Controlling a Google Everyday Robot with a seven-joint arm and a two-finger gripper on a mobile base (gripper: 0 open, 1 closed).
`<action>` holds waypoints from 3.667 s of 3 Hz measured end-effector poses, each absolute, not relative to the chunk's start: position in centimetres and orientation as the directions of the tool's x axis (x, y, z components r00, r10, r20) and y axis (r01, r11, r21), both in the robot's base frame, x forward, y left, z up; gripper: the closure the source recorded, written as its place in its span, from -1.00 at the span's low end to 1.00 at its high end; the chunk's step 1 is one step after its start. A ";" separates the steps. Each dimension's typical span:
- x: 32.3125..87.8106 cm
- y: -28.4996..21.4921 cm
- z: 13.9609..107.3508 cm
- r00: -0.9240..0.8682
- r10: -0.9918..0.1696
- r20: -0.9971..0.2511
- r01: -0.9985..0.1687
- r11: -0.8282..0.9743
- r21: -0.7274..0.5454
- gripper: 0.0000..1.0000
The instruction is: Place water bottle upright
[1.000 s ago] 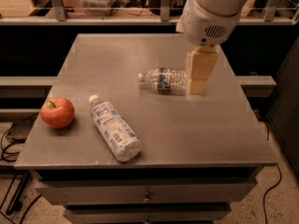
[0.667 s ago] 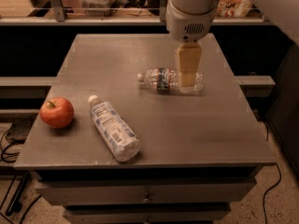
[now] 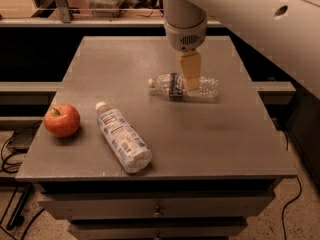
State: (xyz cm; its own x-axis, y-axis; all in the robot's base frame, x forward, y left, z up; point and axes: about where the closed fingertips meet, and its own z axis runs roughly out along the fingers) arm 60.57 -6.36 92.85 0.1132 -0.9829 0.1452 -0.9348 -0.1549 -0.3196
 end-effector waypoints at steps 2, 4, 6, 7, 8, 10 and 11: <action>63.0 -7.5 87.7 0.078 -0.951 0.299 -0.942 -0.169 -0.291 -1.00; 62.8 -7.7 84.6 0.068 -0.961 0.269 -0.964 -0.133 -0.229 -0.63; 62.3 -7.6 83.9 0.051 -0.975 0.216 -0.976 -0.095 -0.195 0.30; 62.1 -7.3 84.9 0.048 -0.979 0.196 -0.975 -0.089 -0.203 0.74; 62.0 -7.3 87.4 0.051 -0.995 0.085 -0.969 -0.070 -0.235 1.00; 61.3 -8.0 91.1 0.107 -0.936 -0.335 -0.950 0.002 -0.311 1.00; 60.7 -8.5 92.3 0.133 -0.783 -0.608 -0.934 0.107 -0.341 1.00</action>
Offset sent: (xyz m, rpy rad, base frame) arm 0.0282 -0.0173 -0.0760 -0.2347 0.0276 -0.0573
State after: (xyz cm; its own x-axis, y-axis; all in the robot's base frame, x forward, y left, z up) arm 60.69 -8.49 92.31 0.1326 -0.7831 -0.6076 -0.9338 0.1068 -0.3414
